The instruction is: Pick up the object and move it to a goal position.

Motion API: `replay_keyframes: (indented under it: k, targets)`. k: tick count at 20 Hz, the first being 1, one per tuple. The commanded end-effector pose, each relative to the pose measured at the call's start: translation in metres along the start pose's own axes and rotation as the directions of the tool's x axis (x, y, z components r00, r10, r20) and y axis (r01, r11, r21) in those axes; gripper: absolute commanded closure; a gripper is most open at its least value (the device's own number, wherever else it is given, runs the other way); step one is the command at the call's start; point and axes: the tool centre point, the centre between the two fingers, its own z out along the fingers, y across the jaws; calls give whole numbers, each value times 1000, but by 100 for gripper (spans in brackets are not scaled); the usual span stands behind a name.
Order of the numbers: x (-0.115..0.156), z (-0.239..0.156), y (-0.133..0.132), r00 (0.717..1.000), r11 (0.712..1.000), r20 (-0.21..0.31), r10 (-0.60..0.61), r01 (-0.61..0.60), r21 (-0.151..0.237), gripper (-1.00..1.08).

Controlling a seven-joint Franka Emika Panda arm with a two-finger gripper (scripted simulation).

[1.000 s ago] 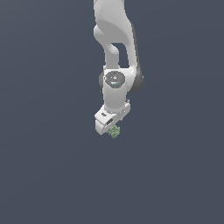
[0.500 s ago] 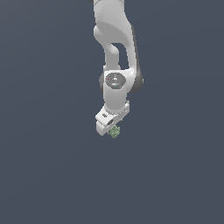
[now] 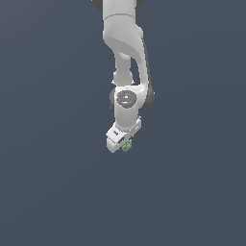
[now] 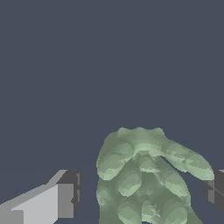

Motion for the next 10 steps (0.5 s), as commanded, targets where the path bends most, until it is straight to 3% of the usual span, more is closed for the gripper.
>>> replay_keyframes:
  k: [1,3,4,10]
  targets:
    - [0,6,1,1000,1000,-1,0,0,-1,-92]
    - [1,7,1,1000,1000,-1,0,0,-1,-92]
    - [1,7,1,1000,1000,-1,0,0,-1,108]
    - [1,7,1,1000,1000,-1,0,0,-1,108]
